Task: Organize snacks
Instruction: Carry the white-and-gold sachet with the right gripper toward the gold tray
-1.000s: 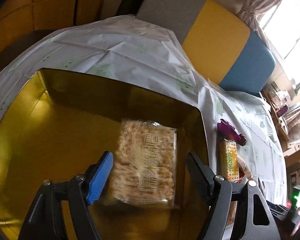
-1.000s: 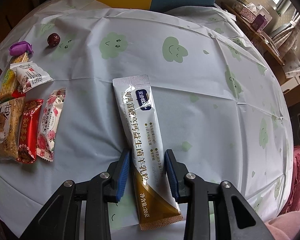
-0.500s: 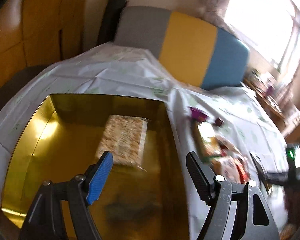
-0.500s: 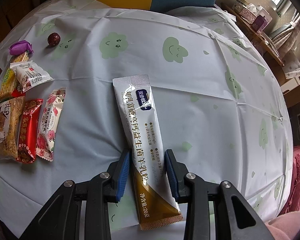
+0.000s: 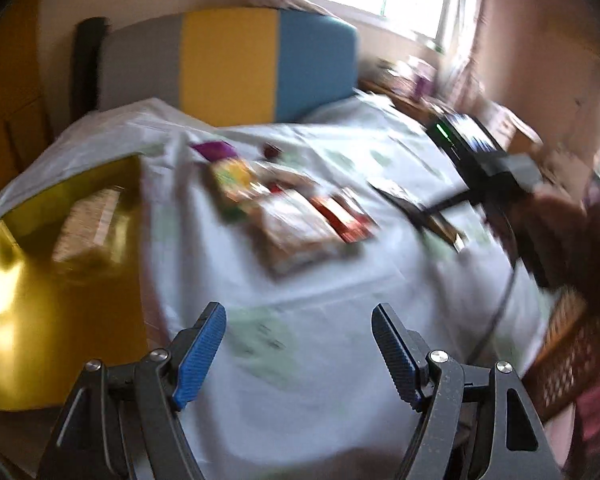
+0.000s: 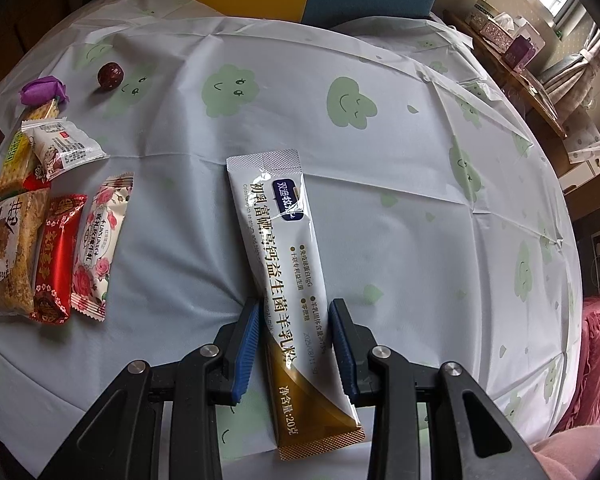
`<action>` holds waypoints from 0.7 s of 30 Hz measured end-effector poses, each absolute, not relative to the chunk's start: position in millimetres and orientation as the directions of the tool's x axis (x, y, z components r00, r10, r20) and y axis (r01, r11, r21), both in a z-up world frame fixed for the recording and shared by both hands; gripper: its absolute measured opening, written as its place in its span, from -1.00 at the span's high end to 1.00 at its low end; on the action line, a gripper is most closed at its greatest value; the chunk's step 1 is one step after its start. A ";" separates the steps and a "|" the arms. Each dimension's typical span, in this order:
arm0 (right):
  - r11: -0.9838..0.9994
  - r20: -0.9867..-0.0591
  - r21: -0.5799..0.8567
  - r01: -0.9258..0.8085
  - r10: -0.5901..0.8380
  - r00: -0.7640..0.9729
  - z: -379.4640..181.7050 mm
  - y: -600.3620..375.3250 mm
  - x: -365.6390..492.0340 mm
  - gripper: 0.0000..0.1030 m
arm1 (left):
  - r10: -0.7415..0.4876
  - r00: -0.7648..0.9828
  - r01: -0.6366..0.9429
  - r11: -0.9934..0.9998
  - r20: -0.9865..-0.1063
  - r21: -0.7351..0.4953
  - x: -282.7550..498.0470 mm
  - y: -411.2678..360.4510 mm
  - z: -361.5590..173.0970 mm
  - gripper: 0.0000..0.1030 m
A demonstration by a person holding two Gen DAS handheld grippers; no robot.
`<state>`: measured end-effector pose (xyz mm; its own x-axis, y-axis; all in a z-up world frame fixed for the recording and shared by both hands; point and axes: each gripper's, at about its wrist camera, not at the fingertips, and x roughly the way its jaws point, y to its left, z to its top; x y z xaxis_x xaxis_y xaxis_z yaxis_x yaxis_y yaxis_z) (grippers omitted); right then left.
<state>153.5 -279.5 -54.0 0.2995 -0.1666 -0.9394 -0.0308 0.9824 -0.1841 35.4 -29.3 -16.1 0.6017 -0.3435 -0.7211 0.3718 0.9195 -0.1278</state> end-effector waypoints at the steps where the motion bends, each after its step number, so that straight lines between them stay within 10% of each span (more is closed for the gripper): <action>1: 0.982 -0.940 -0.184 -0.031 -0.166 0.299 -53.4 -279.5 153.6 0.32 | -0.350 0.592 0.385 0.914 -0.726 -0.127 30.3 -34.3 -20.4 -0.47; 21: 0.988 -0.929 -0.155 -0.002 -0.145 0.341 -35.8 -280.0 151.0 0.45 | -0.417 0.554 0.393 0.894 -0.721 -0.215 24.1 -20.0 -65.2 0.14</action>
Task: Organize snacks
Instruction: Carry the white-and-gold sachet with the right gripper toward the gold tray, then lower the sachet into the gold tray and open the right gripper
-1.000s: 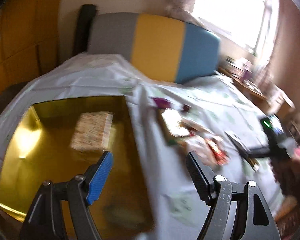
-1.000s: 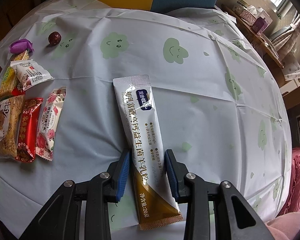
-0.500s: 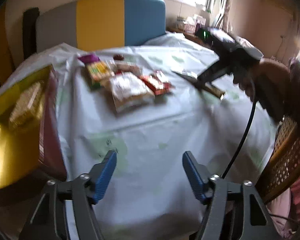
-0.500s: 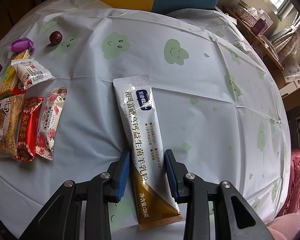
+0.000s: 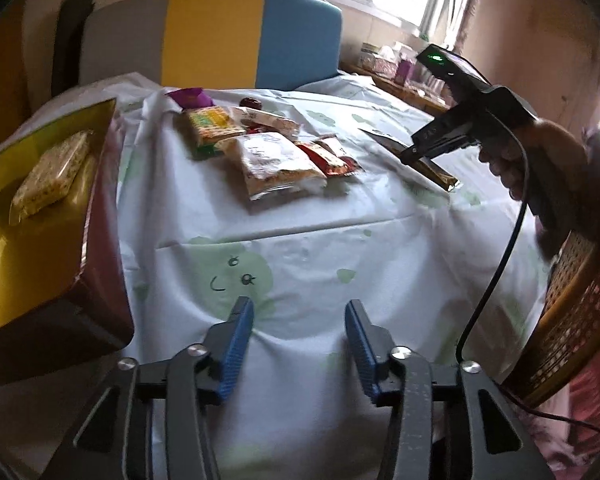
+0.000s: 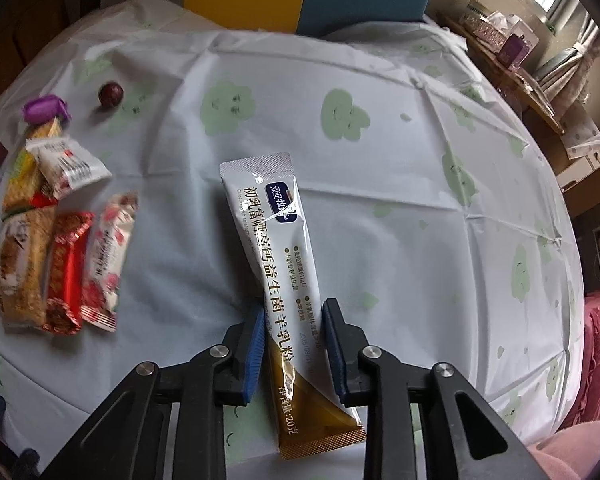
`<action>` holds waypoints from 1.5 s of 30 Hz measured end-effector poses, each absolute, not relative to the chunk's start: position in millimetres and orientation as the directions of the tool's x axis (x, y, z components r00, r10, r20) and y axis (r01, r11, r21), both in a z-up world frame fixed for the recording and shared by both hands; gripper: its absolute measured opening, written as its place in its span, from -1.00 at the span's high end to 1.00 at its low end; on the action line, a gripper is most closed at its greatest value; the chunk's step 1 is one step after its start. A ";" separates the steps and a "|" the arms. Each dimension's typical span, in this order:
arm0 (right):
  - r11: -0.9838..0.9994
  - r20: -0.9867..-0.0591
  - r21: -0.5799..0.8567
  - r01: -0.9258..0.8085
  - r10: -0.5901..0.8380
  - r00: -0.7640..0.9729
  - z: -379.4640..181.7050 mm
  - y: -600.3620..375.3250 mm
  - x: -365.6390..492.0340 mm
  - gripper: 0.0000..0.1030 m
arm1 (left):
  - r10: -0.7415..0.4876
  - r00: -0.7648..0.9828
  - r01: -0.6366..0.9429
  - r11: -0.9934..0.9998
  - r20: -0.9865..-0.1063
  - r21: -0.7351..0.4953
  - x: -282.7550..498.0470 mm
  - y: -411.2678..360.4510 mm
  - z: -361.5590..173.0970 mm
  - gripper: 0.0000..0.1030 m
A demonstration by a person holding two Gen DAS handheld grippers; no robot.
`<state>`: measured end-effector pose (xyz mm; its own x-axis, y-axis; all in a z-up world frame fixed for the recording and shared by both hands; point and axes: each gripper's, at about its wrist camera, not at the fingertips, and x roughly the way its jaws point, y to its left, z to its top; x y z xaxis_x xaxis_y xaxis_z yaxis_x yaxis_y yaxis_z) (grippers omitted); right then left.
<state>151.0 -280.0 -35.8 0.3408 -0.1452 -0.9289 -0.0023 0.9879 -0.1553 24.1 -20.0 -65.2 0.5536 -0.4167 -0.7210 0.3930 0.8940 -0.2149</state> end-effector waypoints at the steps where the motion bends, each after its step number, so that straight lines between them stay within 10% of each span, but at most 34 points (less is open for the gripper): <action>1: 0.989 -0.926 -0.150 -0.001 -0.140 0.349 -31.9 -279.5 150.4 0.45 | -0.426 0.553 0.388 0.892 -0.716 -0.231 25.0 -16.8 -65.8 0.20; 29: 0.738 -0.792 0.487 -0.468 0.598 0.119 54.4 -14.1 132.7 0.45 | -0.488 0.544 0.363 0.870 -0.682 -0.333 20.1 6.3 -66.1 0.24; 45: 0.746 -0.805 0.475 -0.467 0.583 0.113 32.7 -10.7 134.8 0.31 | -0.475 0.549 0.370 0.876 -0.688 -0.310 19.7 4.2 -68.7 0.24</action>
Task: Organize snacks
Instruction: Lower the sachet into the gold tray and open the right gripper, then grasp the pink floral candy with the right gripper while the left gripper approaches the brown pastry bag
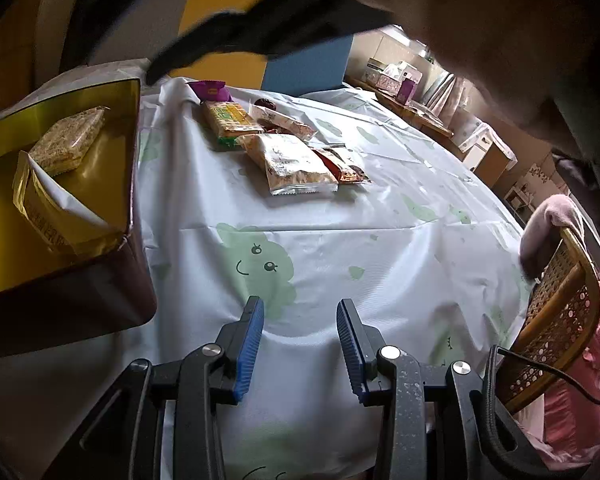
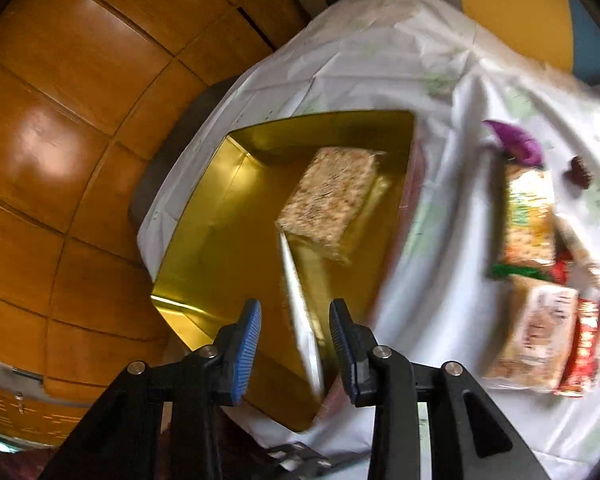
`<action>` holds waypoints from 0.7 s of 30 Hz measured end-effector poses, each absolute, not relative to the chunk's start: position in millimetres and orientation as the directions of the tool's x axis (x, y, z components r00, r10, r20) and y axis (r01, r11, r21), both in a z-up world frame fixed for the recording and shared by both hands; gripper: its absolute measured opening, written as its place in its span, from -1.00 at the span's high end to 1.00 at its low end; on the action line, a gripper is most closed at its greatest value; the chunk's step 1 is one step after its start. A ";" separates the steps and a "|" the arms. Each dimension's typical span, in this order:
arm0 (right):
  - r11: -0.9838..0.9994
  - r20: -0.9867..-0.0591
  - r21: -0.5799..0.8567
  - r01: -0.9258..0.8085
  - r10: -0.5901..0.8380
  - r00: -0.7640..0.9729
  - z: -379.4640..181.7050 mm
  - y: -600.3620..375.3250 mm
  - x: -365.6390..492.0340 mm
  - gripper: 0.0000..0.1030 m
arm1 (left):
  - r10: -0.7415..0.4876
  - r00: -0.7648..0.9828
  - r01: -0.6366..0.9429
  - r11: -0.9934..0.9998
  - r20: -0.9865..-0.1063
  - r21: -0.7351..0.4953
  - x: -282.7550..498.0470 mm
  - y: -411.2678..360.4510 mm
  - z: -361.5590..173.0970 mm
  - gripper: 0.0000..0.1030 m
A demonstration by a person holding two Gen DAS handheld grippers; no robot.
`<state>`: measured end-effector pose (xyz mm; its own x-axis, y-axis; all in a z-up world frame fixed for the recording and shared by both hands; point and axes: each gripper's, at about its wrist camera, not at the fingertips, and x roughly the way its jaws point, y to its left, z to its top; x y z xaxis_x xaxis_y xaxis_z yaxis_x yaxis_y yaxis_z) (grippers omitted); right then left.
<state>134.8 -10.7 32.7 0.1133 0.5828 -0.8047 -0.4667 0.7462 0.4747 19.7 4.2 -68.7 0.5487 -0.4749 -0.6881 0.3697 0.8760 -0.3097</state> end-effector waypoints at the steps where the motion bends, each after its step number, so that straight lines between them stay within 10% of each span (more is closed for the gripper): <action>1: 0.753 -0.807 0.463 -0.467 0.577 0.130 33.9 -18.8 132.8 0.31 | -0.473 0.549 0.370 0.877 -0.689 -0.307 19.5 4.1 -68.6 0.24; 21: 0.963 -0.902 0.258 -0.078 0.269 0.338 -7.4 -225.0 145.0 0.31 | -0.438 0.554 0.364 0.892 -0.708 -0.268 18.7 -1.3 -67.9 0.23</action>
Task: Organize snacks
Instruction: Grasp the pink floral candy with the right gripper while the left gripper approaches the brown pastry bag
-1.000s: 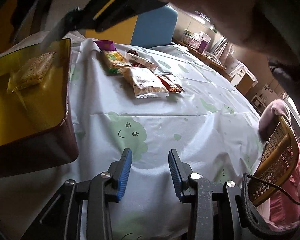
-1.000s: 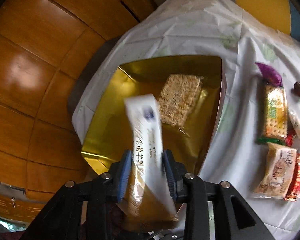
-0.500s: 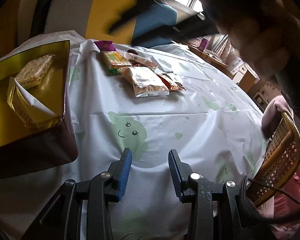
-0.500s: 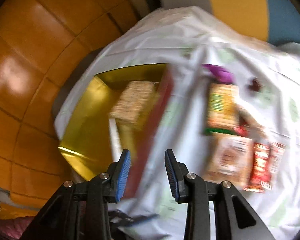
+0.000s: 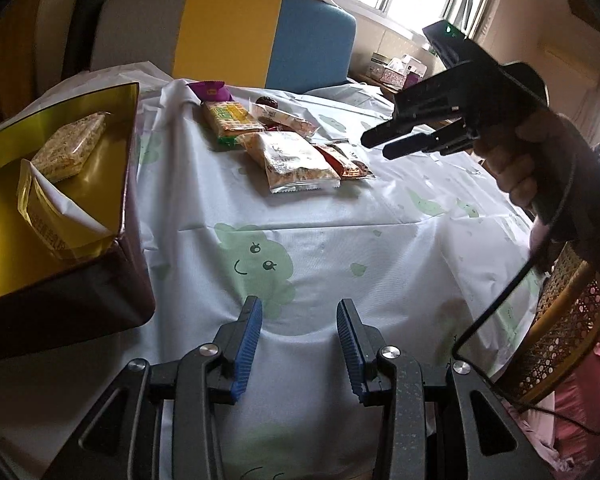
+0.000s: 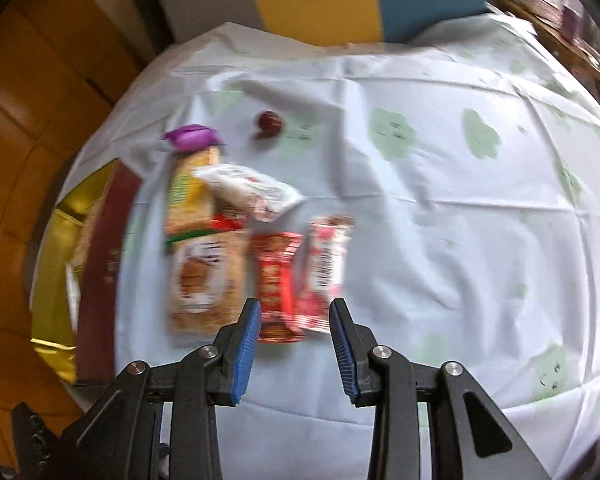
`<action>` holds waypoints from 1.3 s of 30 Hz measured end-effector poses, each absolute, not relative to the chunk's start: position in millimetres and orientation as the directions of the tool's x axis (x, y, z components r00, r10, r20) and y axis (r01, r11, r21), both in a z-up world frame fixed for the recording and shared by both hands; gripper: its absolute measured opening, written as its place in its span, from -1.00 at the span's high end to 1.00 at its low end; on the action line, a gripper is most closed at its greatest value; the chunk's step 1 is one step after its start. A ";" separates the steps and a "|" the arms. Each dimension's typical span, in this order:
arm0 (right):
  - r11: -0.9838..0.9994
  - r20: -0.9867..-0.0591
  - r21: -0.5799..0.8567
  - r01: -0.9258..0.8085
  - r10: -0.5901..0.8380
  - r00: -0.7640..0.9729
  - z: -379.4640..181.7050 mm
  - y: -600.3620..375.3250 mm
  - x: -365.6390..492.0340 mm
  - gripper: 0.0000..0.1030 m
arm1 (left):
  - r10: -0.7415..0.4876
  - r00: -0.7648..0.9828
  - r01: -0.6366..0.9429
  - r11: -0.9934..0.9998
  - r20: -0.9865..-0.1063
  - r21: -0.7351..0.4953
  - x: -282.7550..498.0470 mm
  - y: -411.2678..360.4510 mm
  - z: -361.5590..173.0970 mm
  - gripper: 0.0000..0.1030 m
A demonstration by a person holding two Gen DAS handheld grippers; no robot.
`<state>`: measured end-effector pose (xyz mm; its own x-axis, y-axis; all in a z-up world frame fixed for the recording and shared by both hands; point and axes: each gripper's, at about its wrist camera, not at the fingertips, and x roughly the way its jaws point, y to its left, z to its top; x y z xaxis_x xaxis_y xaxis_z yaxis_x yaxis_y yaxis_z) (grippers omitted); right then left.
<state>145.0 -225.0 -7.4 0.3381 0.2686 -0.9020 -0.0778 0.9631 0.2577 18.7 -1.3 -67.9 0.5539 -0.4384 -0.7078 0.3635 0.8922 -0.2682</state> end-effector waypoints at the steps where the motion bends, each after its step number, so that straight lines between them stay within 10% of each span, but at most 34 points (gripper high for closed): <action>1: 0.965 -0.902 0.254 -0.069 0.262 0.342 -8.5 -227.3 145.2 0.31 | -0.438 0.553 0.364 0.892 -0.708 -0.268 18.6 -1.6 -67.6 0.23; 18: 0.988 -0.935 0.139 -0.074 0.155 0.319 -36.2 -210.0 183.5 0.58 | -0.431 0.551 0.372 0.893 -0.715 -0.252 18.9 -5.7 -67.9 0.13; 39: 0.984 -0.950 0.177 0.018 0.166 0.264 -43.5 -285.2 174.1 0.39 | -0.395 0.534 0.361 0.906 -0.747 -0.221 20.7 -14.4 -62.8 0.02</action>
